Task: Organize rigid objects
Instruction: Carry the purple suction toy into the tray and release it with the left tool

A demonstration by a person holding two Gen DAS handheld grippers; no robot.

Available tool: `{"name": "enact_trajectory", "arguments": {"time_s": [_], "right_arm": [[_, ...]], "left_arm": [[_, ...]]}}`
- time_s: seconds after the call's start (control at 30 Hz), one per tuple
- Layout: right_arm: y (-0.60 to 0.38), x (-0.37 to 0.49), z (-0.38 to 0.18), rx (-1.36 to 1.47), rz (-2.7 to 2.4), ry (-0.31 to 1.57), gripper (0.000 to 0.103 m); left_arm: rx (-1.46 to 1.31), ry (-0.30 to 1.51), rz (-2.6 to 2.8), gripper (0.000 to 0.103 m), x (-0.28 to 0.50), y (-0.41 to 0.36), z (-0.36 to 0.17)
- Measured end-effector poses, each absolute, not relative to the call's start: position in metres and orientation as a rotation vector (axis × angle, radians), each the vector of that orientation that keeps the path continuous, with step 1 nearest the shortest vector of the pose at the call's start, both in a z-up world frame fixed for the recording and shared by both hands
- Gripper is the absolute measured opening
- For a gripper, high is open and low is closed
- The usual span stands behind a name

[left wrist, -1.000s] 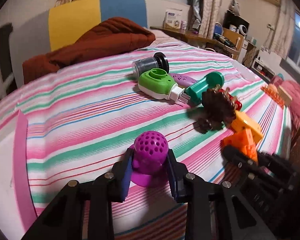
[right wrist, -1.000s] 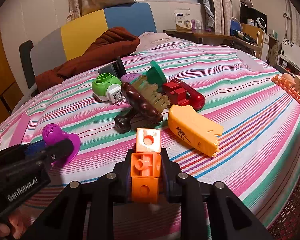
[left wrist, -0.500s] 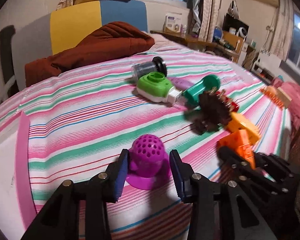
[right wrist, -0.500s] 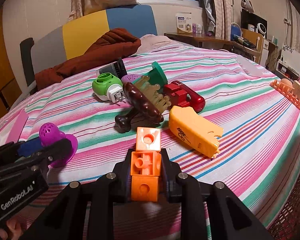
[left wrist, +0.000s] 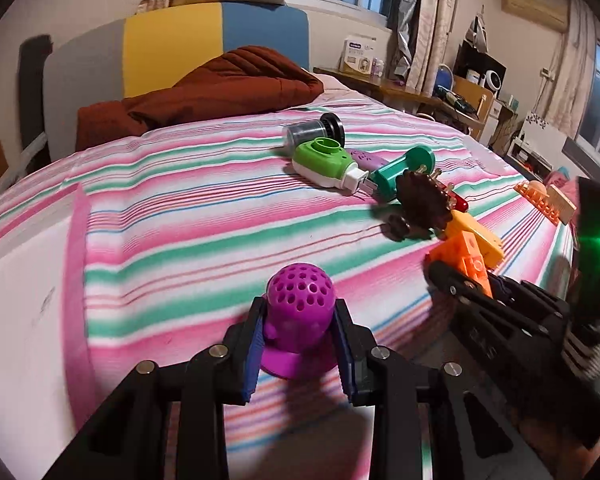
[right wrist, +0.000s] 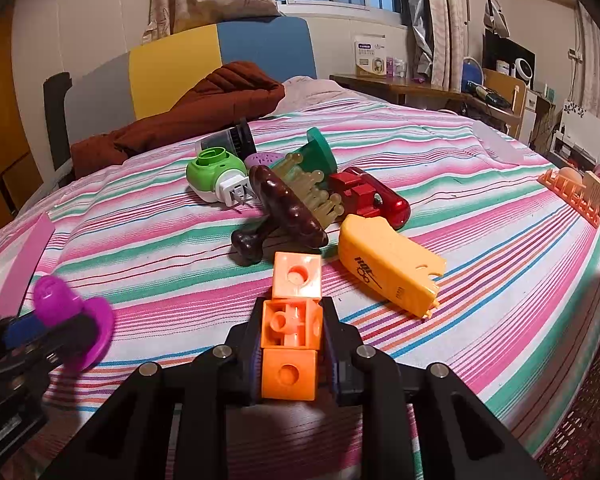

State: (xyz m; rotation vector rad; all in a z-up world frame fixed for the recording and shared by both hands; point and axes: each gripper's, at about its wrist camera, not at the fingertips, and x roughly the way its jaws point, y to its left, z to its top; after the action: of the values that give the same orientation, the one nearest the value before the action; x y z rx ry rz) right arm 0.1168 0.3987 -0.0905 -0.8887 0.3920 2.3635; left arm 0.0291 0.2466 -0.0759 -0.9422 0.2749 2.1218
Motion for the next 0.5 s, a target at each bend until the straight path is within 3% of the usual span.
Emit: {"name": "enact_trajectory", "arguments": {"time_s": [0.5], "right_arm": [[0.397, 0.116, -0.091, -0.887, 2.357, 0.364, 0.023]], "left_arm": [[-0.916, 0.152, 2.235, 0.032, 0.018, 0.178, -0.04]]}}
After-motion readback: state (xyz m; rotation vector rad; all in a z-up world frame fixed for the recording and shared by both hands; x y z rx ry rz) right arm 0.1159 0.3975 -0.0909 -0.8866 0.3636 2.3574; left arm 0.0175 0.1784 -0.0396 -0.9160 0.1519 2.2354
